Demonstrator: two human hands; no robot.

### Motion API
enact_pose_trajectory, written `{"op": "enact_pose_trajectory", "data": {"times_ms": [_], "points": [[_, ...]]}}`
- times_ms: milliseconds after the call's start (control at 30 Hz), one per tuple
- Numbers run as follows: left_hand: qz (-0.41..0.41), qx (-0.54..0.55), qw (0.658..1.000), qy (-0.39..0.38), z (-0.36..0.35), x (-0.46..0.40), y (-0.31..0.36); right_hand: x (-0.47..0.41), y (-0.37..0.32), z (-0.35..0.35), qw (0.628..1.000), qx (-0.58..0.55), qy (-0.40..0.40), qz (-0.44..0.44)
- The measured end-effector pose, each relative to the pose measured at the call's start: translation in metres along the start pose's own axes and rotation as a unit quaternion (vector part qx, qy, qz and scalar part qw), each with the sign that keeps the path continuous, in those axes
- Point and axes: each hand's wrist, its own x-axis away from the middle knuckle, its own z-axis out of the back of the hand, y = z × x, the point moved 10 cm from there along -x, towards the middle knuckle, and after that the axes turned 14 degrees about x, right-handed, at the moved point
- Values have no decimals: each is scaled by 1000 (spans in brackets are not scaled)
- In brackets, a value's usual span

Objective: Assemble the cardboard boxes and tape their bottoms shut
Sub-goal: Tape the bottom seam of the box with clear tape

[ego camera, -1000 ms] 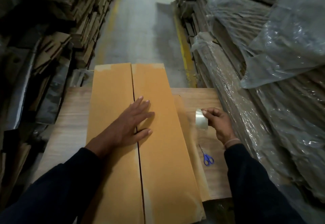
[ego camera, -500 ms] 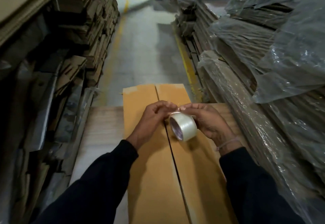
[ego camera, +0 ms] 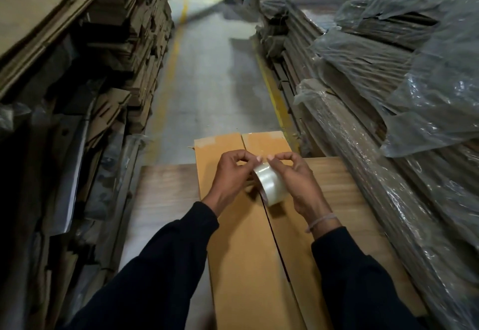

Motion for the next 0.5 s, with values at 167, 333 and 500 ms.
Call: {"op": "enact_pose_trajectory", "data": {"times_ms": [167,333,500], "points": [[5,-34,999,16,19,-41,-11,15,-11,-26,990,68,-79,100],[-25,-131,991,-8,37,-84,2,-8,-32,-32,982,99,-60,149],[-52,-202,978,23,50,-117,1,-41,-47,-34,977,193,-2,87]]}}
